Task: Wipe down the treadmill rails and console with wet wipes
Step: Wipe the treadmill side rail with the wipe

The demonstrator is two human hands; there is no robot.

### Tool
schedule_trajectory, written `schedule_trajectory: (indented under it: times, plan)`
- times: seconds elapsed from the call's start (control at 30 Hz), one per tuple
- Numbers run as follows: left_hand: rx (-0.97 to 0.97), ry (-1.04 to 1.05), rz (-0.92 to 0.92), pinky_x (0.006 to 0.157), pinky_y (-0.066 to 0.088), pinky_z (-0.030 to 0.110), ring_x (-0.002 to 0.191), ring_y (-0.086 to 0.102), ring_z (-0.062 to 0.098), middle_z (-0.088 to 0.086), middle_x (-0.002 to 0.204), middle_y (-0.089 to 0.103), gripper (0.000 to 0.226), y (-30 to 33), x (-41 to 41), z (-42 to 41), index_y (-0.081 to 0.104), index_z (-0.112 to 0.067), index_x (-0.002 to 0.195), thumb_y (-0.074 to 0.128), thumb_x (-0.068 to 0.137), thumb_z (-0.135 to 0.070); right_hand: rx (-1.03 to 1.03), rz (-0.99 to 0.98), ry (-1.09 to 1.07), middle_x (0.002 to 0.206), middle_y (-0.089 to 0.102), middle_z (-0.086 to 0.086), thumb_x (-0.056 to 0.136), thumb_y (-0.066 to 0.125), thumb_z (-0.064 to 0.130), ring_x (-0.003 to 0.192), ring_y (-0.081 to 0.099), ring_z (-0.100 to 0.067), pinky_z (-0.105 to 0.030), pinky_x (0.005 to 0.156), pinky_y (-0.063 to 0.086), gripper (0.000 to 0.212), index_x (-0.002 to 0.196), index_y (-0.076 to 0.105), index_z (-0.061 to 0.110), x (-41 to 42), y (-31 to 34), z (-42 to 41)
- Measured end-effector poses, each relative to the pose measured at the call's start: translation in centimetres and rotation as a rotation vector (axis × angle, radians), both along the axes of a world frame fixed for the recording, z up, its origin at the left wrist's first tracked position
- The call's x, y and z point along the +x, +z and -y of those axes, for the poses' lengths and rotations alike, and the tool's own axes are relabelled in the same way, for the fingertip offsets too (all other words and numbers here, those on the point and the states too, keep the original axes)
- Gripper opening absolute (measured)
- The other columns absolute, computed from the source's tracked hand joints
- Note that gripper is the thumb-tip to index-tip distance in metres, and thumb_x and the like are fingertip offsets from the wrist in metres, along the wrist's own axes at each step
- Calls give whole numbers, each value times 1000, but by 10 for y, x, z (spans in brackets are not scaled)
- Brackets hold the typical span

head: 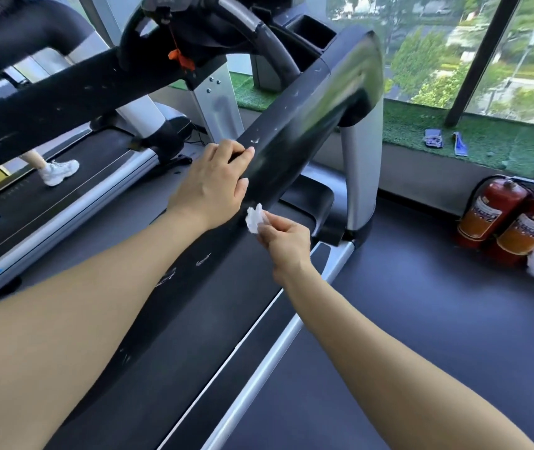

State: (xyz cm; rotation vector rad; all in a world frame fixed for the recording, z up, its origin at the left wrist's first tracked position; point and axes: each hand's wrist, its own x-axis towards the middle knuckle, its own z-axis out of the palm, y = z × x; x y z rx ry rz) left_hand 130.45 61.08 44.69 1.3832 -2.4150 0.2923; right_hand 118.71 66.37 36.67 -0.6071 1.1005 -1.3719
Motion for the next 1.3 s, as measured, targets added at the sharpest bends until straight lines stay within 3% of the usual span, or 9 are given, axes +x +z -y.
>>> schedule_trajectory:
  times: [0.17,0.33,0.5,0.6,0.67,0.87,1.0,1.13,1.3]
  plan:
    - [-8,-152,5,98,38,41,109,53,29,6,119,58,37,9,-5,-14,58,-12,128,49,92,-16,-26,-9,-35,81,67,-1,87,57,-9,69,58,-10,-23,73,48,22,96,69,7,-27,27,-24]
    - [452,-190,-392,101,33,17,121,50,12,-2,131,56,37,14,-28,-51,52,-15,135,44,99,-12,-49,29,-19,74,66,-1,88,56,-6,62,56,-10,-20,64,48,19,90,67,9,-49,46,-48]
    - [854,-32,-887,90,48,32,91,57,15,7,109,68,31,20,-42,-64,65,-13,112,44,101,-32,-95,-7,14,71,68,-1,88,58,-4,62,60,-11,-19,63,49,17,85,67,9,-63,58,-63]
    - [1121,-47,-938,74,52,21,77,59,12,4,90,67,22,15,-43,-73,64,-9,105,53,97,-27,-87,-20,-20,65,66,0,87,58,-6,64,57,-16,-25,69,47,20,78,67,10,-71,61,-67]
    - [1101,-55,-979,69,52,18,75,60,11,5,91,65,9,8,-45,-74,63,-9,100,60,93,-12,-59,-31,-79,64,66,1,85,57,-9,62,58,-16,-26,67,48,23,77,65,10,-72,61,-68]
    - [735,157,-858,56,39,19,64,51,10,-5,80,60,8,-2,-56,-70,61,-16,94,56,90,-11,-201,-617,-378,85,65,7,88,55,1,76,60,-4,-19,74,48,19,92,64,17,-59,56,-72]
    - [793,36,-842,68,46,17,76,60,9,-4,87,68,13,-8,-67,-66,66,-15,101,56,95,-23,-213,-527,-246,115,64,6,96,54,16,104,62,-10,-28,95,48,28,122,64,21,-40,39,-57]
    - [933,28,-802,93,50,31,95,68,14,-2,96,73,19,-9,-65,-48,70,-17,107,60,91,-19,-148,-339,-287,103,71,4,90,63,14,97,67,-12,-32,95,51,20,100,72,29,-47,25,-32]
    - [739,83,-656,93,49,28,100,66,16,2,106,71,27,6,-65,-22,69,-17,103,49,92,-3,-62,-148,-304,87,74,2,84,73,18,87,69,-14,-30,90,53,13,77,73,29,-55,20,17]
